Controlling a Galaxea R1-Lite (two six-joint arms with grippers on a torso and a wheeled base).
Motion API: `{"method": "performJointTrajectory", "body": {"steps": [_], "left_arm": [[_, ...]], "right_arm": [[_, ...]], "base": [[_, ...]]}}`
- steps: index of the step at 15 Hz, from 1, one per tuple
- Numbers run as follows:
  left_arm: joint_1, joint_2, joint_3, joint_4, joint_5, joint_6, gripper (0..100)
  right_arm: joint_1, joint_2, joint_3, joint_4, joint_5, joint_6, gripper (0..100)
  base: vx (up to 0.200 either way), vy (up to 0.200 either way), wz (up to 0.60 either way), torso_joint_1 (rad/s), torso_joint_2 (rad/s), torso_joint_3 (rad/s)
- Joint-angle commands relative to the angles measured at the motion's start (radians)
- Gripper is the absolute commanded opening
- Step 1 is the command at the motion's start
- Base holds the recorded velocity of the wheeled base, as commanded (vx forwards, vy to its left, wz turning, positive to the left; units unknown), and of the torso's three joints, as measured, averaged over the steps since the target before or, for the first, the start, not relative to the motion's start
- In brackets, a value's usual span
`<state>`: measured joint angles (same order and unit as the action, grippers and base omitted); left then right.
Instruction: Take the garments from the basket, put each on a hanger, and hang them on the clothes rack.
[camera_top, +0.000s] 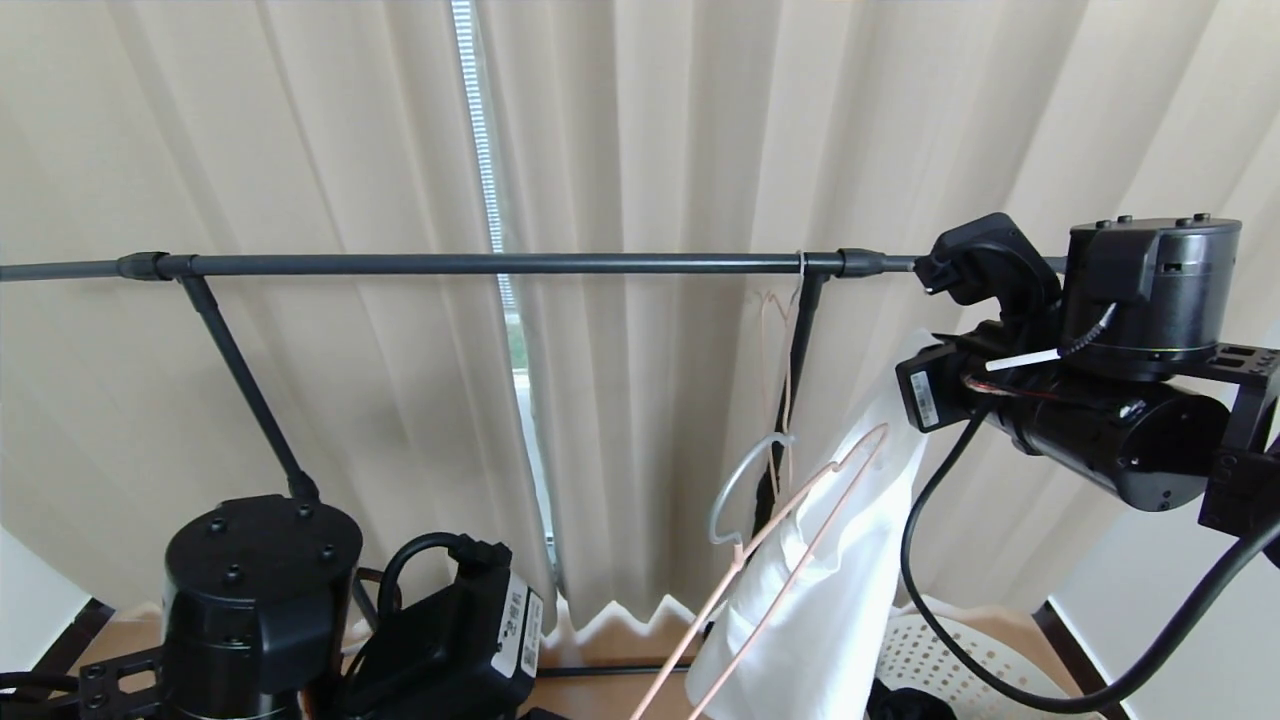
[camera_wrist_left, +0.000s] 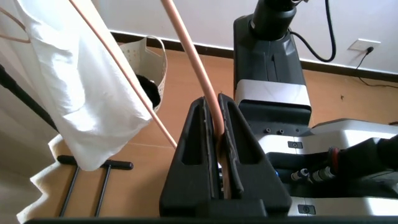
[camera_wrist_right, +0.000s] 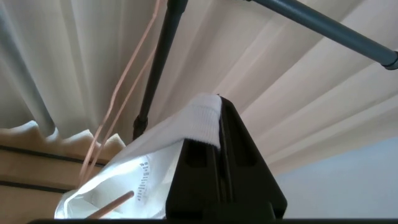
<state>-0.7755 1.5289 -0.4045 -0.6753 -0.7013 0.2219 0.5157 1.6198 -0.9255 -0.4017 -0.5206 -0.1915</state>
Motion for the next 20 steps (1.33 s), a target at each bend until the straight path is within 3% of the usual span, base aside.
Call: {"method": "performJointTrajectory", "body": {"steps": [1,4,11,20], "left_arm": [[-0.001,0.042,-0.024,-0.007,0.0,-0.001,0],[-0.002,0.071,-0.036,-0.059,0.002,-0.006,0],[-0.001,0.074,-0.045,-0.066,0.005,-0.01,0],[0.033,0.077,-0.06,-0.066,0.014,-0.013,0]], "right_arm": [[0.021,-0.012,0.011,0.0,-0.002,-0.002,0],[0.063,-0.024,0.031,0.0,-0.004,-0.002,0],[0.104,-0.064,0.065,0.003,-0.009,-0.005,0],[0.254,-0.12,0.114,0.012,-0.032,-0.005,0]], "base": [[0.0,0.0,0.0,0.0,0.0,0.0],[0.0,0.0,0.0,0.0,0.0,0.0],[0.0,0.0,0.0,0.0,0.0,0.0],[0.0,0.0,0.0,0.0,0.0,0.0]]}}
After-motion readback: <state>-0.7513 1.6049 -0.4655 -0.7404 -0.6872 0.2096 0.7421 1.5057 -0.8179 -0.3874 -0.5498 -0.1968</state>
